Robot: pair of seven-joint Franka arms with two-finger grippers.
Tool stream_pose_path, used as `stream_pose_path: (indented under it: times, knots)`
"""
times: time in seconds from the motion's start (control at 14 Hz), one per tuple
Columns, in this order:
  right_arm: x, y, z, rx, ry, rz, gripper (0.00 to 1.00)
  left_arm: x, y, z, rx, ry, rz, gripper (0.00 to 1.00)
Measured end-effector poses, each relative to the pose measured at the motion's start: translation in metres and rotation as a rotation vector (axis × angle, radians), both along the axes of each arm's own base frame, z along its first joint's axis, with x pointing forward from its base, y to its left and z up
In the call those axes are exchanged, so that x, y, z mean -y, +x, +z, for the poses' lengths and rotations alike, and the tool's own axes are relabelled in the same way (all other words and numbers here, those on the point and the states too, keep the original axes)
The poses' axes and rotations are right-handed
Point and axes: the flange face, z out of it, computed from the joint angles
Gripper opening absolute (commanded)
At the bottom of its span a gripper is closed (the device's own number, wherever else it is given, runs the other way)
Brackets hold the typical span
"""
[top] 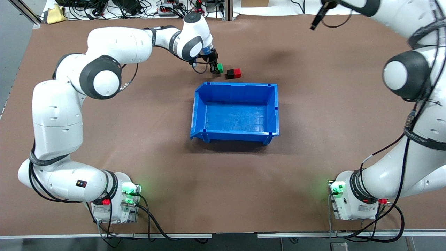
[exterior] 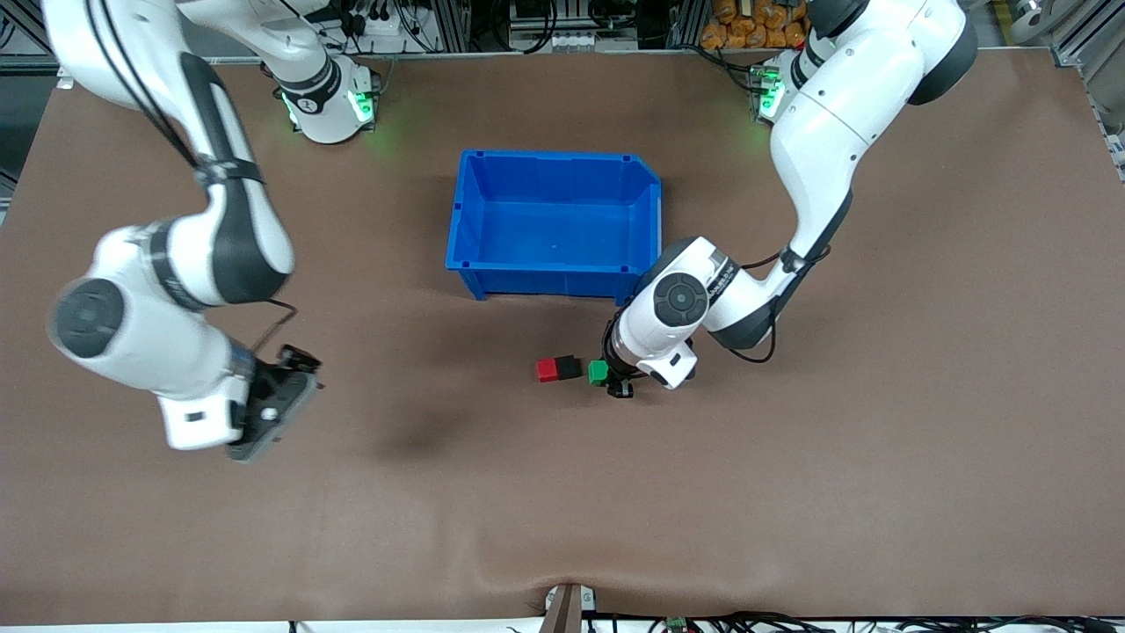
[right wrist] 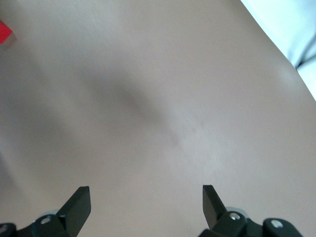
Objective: Attach green and red cubes to black cube
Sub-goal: 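Release the red cube and withdraw the right gripper while the left gripper approaches, then press the green cube against the black cube and open the left gripper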
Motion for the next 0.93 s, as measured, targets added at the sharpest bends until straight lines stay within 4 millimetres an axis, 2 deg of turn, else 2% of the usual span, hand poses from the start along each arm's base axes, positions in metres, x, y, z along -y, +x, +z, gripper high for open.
stream_pose_path:
  times: [0.43,0.57,0.79,0.93]
  knots:
    - [0.082,-0.048,0.036,-0.195,0.005,-0.24,1.0,0.014,-0.011,-0.02,0.021,0.072,0.001,0.0]
    - [0.113,-0.06,0.038,-0.247,0.007,-0.34,1.0,0.019,-0.013,-0.019,0.028,0.076,-0.005,0.0]
    - [0.164,-0.076,0.03,-0.297,0.022,-0.442,1.0,0.028,-0.017,-0.018,0.033,0.073,-0.017,0.0]
    - [0.179,-0.082,0.03,-0.304,0.03,-0.472,1.0,0.033,-0.018,-0.018,0.037,0.069,-0.021,0.0]
